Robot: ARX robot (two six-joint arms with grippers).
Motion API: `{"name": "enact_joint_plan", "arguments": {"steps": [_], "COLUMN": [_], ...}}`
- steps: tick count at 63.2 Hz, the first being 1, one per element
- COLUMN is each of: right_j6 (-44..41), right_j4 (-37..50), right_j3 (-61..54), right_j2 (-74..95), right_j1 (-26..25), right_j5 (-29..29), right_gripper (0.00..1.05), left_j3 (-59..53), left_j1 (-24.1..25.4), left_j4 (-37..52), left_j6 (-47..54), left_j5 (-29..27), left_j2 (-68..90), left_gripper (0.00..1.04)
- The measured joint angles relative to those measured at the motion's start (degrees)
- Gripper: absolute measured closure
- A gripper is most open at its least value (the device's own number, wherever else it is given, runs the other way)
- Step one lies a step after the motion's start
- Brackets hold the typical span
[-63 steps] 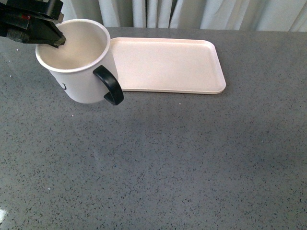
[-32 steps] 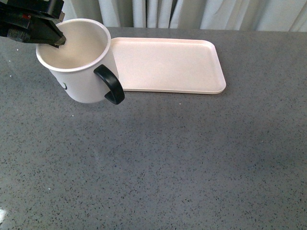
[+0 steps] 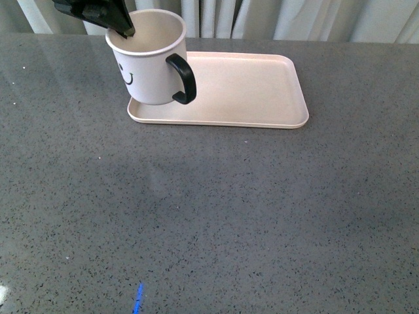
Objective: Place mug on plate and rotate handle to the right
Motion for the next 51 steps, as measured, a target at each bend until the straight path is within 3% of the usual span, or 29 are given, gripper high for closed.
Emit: {"name": "enact_joint_plan", "arguments": {"steps": [18, 51], "right_j6": [0.0, 0.0], "right_j4": [0.0, 0.0], "right_j3": [0.0, 0.0], "right_j2": [0.0, 0.0], "right_j1": [0.0, 0.0], "right_j5": [0.0, 0.0], "right_gripper": [0.09, 0.09], "left_j3": [15.8, 27.8], "left_j1": [-0.1, -4.1], "left_j4": [-6.1, -11.1], "left_j6": [1.5, 2.2], "left_j5": [-1.0, -0.8], "left_j2": [11.5, 19.4], "left_gripper": [1.03, 1.03]}}
